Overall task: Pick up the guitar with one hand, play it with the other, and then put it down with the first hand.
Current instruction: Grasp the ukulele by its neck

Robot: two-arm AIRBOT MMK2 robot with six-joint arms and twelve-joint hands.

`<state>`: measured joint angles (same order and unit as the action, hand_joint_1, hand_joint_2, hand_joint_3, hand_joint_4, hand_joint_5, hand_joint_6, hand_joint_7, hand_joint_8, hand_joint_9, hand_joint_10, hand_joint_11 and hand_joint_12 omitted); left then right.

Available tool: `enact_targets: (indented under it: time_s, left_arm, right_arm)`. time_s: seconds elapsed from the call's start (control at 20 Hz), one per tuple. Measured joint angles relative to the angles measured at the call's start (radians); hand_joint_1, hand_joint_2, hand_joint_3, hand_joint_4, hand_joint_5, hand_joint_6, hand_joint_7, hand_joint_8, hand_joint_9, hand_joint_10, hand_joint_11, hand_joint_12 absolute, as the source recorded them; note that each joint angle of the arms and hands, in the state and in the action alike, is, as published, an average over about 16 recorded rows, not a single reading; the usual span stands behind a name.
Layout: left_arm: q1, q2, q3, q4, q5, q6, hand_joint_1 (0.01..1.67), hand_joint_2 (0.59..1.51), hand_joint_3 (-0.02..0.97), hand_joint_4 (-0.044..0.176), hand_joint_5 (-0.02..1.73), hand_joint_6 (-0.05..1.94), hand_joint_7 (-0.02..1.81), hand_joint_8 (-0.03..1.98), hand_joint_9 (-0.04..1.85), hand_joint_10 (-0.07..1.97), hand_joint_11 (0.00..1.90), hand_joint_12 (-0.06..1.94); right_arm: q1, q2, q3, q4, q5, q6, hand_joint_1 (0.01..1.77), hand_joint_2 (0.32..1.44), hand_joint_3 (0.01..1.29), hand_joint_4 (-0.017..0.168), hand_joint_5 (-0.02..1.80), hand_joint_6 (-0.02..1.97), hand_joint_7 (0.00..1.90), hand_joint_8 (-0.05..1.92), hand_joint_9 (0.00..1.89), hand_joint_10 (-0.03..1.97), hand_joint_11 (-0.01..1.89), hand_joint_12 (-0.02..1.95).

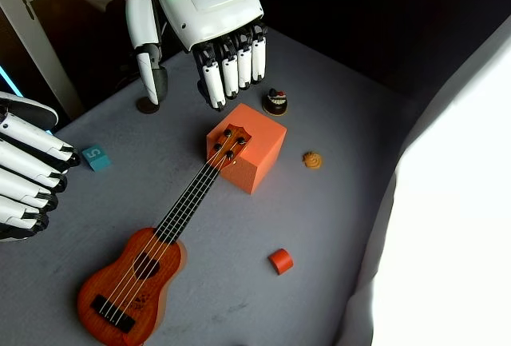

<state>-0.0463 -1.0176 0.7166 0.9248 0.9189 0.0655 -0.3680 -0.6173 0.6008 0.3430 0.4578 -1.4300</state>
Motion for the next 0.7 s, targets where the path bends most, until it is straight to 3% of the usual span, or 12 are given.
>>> enact_targets:
  time_s: [0.4, 0.6, 0.7]
  left_arm:
    - [-0.003, 0.0, 0.003, -0.025, 0.004, -0.004, 0.03, 1.201, 0.023, 0.008, 0.14, 0.36, 0.18, 0.38, 0.19, 0.42, 0.18, 0.45]
    - [-0.005, -0.006, 0.005, -0.042, 0.02, -0.016, 0.06, 1.175, 0.01, 0.01, 0.01, 0.04, 0.02, 0.03, 0.02, 0.05, 0.03, 0.06]
    - [-0.004, -0.015, 0.006, -0.05, 0.033, -0.031, 0.11, 1.16, 0.007, 0.01, 0.01, -0.01, 0.01, -0.01, 0.01, 0.0, 0.02, 0.0]
  right_arm:
    - [0.002, -0.006, 0.0, 0.0, 0.0, -0.004, 0.04, 1.26, 0.09, 0.007, 0.13, 0.42, 0.18, 0.42, 0.15, 0.5, 0.13, 0.44]
    - [0.003, -0.009, -0.001, 0.0, 0.001, -0.008, 0.03, 1.25, 0.07, 0.007, 0.02, 0.09, 0.03, 0.09, 0.02, 0.12, 0.02, 0.08]
    - [0.003, -0.011, 0.0, 0.001, 0.002, -0.009, 0.03, 1.25, 0.06, 0.007, 0.02, 0.02, 0.02, 0.01, 0.02, 0.02, 0.02, 0.01]
